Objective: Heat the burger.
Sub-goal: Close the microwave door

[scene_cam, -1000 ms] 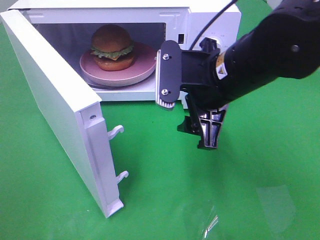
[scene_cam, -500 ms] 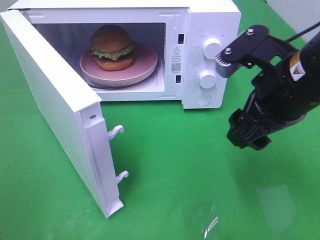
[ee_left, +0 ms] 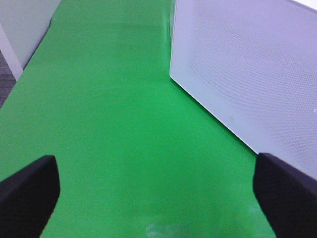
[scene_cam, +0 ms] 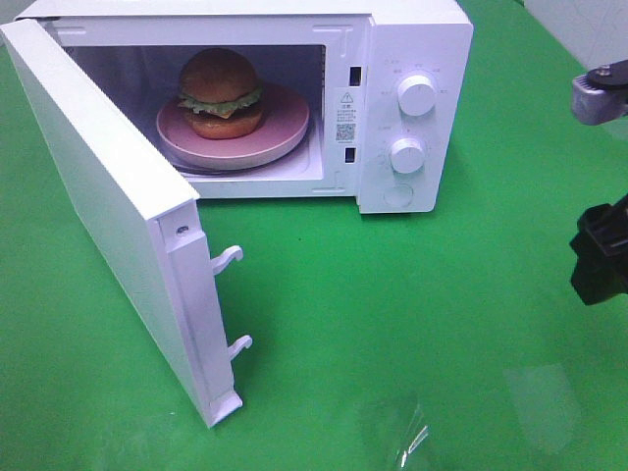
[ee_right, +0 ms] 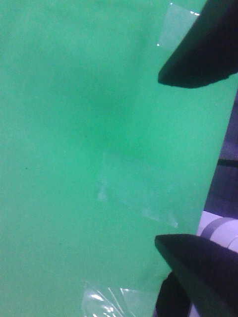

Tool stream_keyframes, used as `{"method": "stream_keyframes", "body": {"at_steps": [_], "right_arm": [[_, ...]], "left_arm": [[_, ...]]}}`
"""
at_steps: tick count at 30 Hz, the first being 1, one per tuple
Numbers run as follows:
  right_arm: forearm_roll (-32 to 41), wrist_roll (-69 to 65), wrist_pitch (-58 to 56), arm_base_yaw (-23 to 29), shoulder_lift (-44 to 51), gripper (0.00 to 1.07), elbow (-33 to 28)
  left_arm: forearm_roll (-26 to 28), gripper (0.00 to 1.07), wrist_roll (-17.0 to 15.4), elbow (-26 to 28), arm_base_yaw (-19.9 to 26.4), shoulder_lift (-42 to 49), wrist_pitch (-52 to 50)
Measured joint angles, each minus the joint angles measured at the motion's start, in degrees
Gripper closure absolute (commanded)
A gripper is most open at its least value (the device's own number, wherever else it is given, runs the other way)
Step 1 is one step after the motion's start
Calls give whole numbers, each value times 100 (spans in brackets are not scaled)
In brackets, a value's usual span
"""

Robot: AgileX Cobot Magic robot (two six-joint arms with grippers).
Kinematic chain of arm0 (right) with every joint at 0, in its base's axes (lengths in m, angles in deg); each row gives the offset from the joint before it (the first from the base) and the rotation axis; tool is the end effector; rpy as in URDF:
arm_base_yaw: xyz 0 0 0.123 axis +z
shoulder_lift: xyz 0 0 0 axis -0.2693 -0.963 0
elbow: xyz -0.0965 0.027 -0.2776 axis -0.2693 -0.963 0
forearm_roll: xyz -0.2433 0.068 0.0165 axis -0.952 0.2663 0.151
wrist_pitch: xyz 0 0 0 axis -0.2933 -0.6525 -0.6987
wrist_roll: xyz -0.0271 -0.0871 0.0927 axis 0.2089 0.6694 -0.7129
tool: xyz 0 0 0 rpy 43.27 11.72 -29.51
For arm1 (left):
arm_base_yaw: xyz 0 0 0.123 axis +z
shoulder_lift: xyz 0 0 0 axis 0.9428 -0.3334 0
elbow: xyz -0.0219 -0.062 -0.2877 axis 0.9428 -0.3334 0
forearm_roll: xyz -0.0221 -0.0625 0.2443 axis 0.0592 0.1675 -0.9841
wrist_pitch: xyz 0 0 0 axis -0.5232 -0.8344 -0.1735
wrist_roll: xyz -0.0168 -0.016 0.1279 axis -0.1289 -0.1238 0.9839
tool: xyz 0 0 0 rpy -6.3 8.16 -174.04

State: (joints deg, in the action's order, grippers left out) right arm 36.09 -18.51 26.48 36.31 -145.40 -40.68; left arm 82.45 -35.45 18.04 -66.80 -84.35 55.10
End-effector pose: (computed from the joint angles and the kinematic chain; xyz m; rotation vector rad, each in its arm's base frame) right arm 0.2090 0.0610 0.2436 -0.4313 2.7503 -0.0838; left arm 0.0216 -0.0082 0.2625 -0.0048 2.0199 -0.0240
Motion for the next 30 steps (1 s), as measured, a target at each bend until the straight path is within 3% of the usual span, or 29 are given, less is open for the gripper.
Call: {"method": "stream_keyframes", "body": {"at_steps": [12,19,30], "right_arm": [[11,-97,-418,0,1215,31,-11],[17,-120,-533,-17,2475,31,-722],[69,-92,-556,-1014,4481,31,-1014]], "left_arm": [[0,9,0,0,0,0,0],[0,9,0,0,0,0,0],[0,9,0,0,0,0,0]]}}
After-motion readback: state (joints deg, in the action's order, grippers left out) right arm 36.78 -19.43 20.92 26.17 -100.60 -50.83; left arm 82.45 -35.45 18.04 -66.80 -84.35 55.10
